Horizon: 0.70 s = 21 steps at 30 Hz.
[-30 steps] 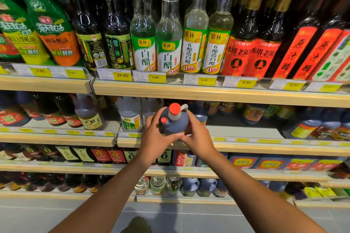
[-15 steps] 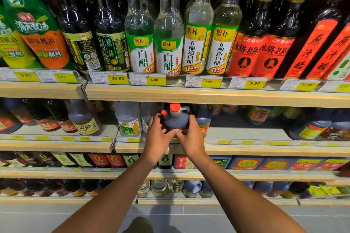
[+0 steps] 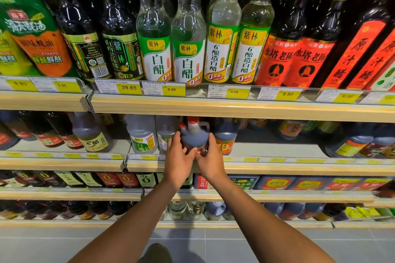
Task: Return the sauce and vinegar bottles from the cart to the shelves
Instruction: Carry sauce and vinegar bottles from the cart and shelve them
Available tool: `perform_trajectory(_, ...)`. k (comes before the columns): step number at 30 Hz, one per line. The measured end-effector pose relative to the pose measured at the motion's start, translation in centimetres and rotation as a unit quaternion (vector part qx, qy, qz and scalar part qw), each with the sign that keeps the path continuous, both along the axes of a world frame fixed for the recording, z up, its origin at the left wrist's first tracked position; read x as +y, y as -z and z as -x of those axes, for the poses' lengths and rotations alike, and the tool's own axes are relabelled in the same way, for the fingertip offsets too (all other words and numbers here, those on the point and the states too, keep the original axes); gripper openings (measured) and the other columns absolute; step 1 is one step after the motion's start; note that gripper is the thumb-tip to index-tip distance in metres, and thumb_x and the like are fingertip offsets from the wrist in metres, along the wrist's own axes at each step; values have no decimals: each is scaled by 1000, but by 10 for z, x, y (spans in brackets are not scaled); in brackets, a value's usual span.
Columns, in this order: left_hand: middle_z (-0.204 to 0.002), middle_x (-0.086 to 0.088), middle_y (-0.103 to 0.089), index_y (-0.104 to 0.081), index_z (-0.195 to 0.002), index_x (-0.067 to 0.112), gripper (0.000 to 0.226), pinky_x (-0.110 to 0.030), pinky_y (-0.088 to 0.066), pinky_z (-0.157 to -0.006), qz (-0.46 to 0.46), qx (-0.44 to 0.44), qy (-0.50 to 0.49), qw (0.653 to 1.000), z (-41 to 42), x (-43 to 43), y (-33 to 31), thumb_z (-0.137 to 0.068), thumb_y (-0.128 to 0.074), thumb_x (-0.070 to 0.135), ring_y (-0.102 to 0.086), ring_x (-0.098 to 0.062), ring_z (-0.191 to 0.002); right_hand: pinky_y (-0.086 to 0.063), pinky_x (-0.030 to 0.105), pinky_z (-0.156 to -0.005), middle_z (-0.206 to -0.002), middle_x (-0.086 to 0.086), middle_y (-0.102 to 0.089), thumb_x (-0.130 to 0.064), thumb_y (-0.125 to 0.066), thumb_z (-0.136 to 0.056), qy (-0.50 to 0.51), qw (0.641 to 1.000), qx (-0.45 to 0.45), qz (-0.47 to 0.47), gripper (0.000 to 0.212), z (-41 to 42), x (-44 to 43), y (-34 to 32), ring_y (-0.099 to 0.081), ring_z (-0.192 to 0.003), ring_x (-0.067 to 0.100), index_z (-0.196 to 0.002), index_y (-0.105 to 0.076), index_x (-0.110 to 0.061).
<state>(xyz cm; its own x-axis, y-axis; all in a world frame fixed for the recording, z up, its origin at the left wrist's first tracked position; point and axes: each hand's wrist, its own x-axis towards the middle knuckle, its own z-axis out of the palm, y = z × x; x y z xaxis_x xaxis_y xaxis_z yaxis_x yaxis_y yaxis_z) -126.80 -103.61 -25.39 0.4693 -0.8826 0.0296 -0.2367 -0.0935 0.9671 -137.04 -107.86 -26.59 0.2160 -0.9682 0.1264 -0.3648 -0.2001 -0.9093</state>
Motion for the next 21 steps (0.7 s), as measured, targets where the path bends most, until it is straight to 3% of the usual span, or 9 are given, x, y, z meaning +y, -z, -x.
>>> perform_trajectory(5, -141, -3, -47, -34, -149, 10, 57, -30, -46, -104, -43, -42, 28, 998, -7, 0, 0, -96, -45, -9, -52, -15, -126, -52, 29, -93, -127, 6, -61, 6, -63, -83, -10, 998, 14, -62, 64, 3, -8, 1, -61, -115, 22, -141, -42, -13)
perform_trajectory(9, -134, -4, -48, -41, -133, 21, 54, -49, -42, -113, -65, 22, 52, 996, -18, -7, 3, -95, -39, -17, -49, -26, -135, -47, 29, -99, -132, 11, -59, 9, -60, -83, -15, 995, 27, -93, 59, 2, -13, -6, -56, -121, 23, -137, -44, -10)
perform_trajectory(12, -135, -6, -44, -38, -141, 8, 57, -34, -38, -111, -82, 81, 66, 991, -21, -10, -1, -94, -31, -24, -41, -30, -141, -48, 40, -105, -132, 13, -58, 6, -62, -83, -15, 993, 34, -114, 56, -1, -17, -6, -55, -123, 27, -134, -46, -11)
perform_trajectory(15, -142, -8, -41, -29, -150, 1, 65, -22, -33, -104, -95, 75, 84, 989, -19, -9, -8, -91, -29, -27, -36, -25, -144, -49, 47, -105, -131, 12, -59, 4, -62, -83, -9, 991, 26, -130, 55, -3, -18, -3, -57, -121, 28, -134, -47, -12)
perform_trajectory(21, -162, -12, -30, -21, -157, 7, 70, -25, -31, -115, -137, 52, 108, 983, -18, -4, -18, -95, -35, -21, -31, -22, -150, -51, 44, -99, -116, 11, -68, 1, -61, -87, -10, 980, -2, -200, 34, 2, -8, -29, -62, -111, 28, -118, -58, -12)
